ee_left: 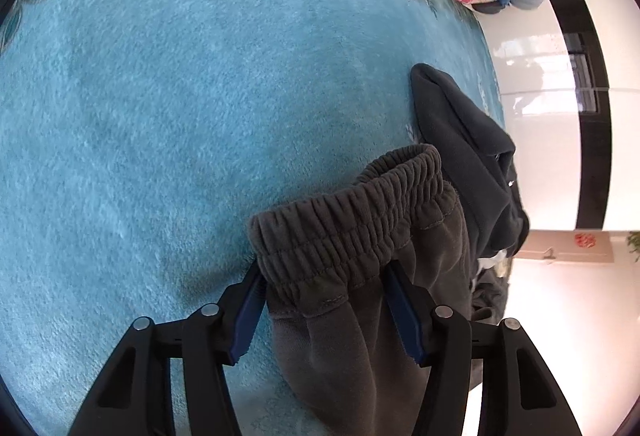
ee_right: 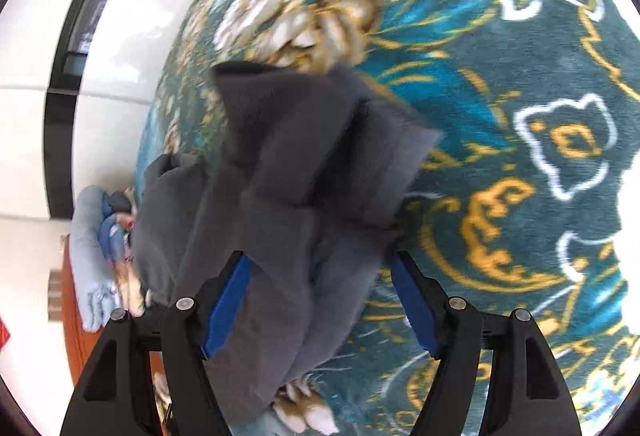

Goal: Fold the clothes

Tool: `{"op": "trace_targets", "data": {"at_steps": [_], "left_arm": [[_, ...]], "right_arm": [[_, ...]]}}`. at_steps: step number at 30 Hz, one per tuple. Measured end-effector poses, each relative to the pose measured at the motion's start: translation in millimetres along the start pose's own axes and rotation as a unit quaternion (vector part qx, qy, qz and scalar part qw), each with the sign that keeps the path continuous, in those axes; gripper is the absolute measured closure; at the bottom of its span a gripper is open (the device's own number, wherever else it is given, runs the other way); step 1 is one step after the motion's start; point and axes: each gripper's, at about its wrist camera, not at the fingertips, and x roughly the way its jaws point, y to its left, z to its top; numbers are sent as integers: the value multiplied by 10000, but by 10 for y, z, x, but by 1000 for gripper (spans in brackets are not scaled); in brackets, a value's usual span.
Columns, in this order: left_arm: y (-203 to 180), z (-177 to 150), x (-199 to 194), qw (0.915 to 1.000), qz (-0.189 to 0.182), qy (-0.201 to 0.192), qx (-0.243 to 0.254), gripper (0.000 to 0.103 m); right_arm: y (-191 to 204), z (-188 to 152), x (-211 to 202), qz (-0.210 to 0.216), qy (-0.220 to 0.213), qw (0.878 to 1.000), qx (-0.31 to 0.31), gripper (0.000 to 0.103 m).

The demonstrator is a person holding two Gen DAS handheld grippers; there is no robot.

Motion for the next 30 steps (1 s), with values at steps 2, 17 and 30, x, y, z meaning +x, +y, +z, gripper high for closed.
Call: {"op": "trace_targets", "data": {"at_steps": [2, 17, 30], "left_arm": [[1, 6, 9, 10000, -30, 2, -21, 41], [17, 29, 39, 9993, -173, -48, -330, 40], [-285, -123, -555, 9985, -123, -531, -83, 69]], "right_arm": [[33, -17, -7, 19, 8, 9999, -119, 22], [107, 277, 176, -450, -585, 9962, 454, 42], [859, 191, -537, 440, -622, 9953, -599, 75]]}}
